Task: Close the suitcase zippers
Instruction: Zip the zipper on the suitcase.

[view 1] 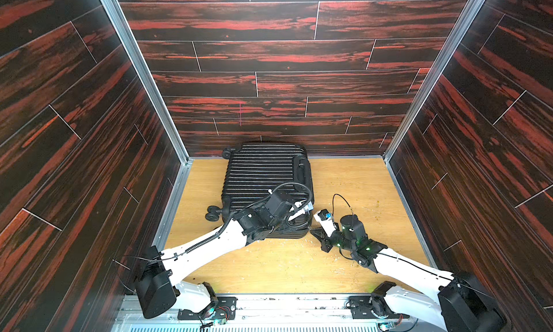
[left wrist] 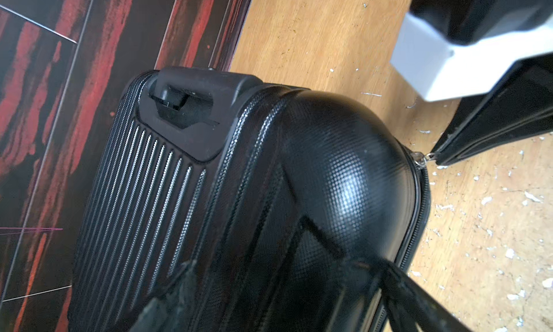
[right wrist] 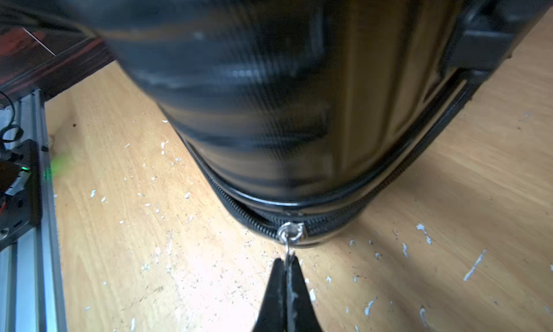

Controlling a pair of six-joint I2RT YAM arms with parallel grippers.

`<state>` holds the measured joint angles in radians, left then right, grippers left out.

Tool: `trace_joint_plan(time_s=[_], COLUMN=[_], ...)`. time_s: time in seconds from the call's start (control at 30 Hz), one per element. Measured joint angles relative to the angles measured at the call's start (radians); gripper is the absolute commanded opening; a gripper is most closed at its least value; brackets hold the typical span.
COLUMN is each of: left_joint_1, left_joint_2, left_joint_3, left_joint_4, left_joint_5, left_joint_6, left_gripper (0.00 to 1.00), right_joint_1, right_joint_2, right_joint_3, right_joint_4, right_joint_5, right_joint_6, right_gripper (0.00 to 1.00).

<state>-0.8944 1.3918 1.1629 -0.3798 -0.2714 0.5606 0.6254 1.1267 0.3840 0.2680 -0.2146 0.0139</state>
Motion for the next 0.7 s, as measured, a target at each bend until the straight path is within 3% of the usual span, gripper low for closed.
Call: trace_joint_plan(time_s=[0.2,0.37,0.53,0.63,0.7], left_joint_1=[0.01,0.063,0.237,0.348,0.415], left_joint_2=[-0.013,-0.067,-0.164,-0.203,-0.218], left_joint_3=[0.005,0.091,0.13,0.13,0.127], left_joint_4=[-0.002,0.0,-0.016,-0.057,-0.087], left_joint_5=[0.043,0.026,0.021,0.013,0.006], left_joint_6=[-0.116,-0.266,-0.439,-0.522,-0.566], left_gripper=[0.98,0.9,0.8,0.64,0.6], right_joint_1=[0.005,0.009,0.01,0.01,0.01], right_joint_2=[0.014,0.019,0.023,0.023,0.024], right_joint_3=[0.0,0.0,0.002,0.002,0.002], right_joint_4=[0.002,0.006,0.007,0.006,0.006], right_joint_5=[0.008,0.016,0.02,0.021,0.023], right_joint_6=[0.016,0.02,0.024,0.024,0.024], right_gripper=[0.0,0.0,0.0,0.0,0.0])
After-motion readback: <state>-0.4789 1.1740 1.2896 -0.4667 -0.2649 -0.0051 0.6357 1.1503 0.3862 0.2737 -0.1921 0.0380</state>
